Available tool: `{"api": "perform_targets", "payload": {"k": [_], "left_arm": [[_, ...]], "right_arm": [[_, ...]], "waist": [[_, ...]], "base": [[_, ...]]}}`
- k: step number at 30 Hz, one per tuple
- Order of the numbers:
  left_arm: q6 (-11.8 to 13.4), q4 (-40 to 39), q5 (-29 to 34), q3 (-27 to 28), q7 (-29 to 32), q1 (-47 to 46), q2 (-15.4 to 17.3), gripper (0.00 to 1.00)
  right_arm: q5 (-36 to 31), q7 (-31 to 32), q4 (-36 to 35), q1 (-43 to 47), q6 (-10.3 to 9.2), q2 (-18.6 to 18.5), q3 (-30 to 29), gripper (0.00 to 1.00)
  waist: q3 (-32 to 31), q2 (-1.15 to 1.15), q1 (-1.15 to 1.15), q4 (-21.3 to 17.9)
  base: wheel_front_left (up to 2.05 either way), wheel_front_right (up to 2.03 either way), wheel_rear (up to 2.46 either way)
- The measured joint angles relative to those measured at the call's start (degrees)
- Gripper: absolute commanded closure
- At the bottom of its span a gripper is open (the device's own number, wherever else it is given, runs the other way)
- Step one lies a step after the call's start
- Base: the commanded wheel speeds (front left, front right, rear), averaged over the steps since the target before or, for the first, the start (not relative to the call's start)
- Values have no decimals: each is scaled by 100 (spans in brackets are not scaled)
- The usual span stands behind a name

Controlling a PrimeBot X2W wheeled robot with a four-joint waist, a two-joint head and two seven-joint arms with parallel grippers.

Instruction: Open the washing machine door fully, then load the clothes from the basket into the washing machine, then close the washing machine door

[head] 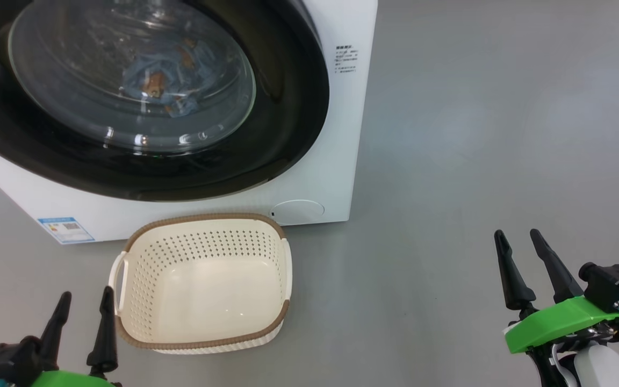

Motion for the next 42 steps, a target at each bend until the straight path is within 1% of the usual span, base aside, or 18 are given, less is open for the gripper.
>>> {"api": "perform_targets", "payload": {"k": [8,16,42], "left_arm": [[-3,10,14,105,0,80,7,0],[-4,10,15,134,0,110,7,0],[-4,-9,14,122,0,188,5,0]], "right_arm": [[0,0,-19,124,0,-27,-151,0],[-1,0,-37,317,0,-18,-183,0],[-8,0,-58,316,0,16,-279,0]], "waist": [[-88,0,0,-40],[-124,0,0,-41],[-125,0,0,-25]], "base": [[0,0,0],[0,0,0],[0,0,0]]}}
